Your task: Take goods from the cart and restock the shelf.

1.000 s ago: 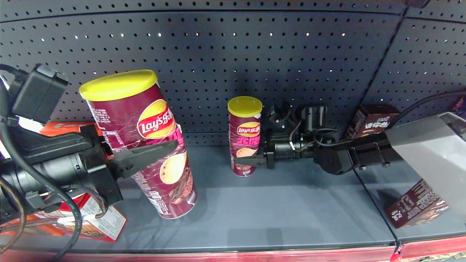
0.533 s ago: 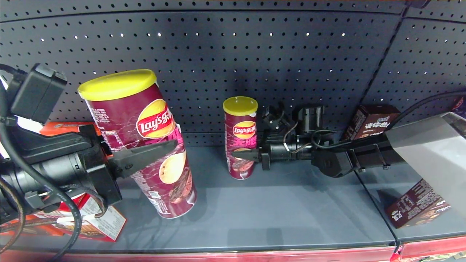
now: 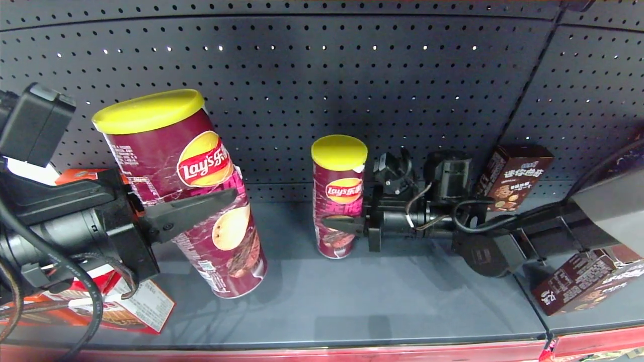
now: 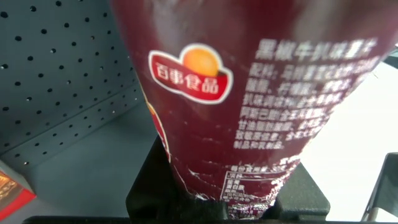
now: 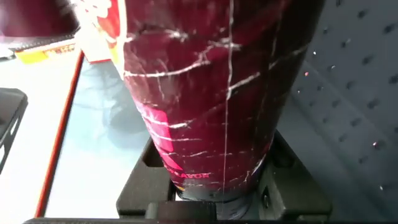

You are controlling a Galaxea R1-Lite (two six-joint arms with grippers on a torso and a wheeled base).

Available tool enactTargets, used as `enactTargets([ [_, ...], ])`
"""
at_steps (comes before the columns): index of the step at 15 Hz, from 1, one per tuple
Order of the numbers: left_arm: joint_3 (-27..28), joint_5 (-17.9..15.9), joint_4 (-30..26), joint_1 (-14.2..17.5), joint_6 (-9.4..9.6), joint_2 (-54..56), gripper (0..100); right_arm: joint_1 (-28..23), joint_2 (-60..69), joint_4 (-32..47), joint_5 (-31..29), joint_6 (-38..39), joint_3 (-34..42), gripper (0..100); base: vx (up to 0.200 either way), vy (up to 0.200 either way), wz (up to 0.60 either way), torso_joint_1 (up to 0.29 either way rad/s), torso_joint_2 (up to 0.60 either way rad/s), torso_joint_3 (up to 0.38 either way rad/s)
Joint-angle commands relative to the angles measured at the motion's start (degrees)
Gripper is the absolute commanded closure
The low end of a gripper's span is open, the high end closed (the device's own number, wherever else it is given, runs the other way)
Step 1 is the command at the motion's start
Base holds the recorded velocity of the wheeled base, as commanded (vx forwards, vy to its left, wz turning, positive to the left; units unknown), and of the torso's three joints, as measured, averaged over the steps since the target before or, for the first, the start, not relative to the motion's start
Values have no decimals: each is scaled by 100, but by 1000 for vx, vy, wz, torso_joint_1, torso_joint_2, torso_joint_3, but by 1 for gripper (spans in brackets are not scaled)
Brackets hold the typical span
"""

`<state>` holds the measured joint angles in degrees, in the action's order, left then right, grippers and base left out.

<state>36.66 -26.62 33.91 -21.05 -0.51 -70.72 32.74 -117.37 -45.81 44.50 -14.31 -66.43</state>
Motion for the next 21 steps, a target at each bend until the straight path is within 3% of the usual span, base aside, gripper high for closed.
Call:
enactTargets([
  [1,-1,-1,1,22,-2,23,100,109,364,-701,-143,25,1000,100,0,0,0,0,0,0],
  [3,-9,8,-8,22,-2,23,100,206,830,-1422,-143,253,2178,100,0,0,0,0,0,0],
  [8,-36,26,-8,22,-2,14,100,206,1261,-1861,-152,262,3215,100,0,0,0,0,0,0],
  [21,-71,26,-8,31,-2,5,100,382,610,-1914,-178,227,2837,100,0,0,0,0,0,0],
])
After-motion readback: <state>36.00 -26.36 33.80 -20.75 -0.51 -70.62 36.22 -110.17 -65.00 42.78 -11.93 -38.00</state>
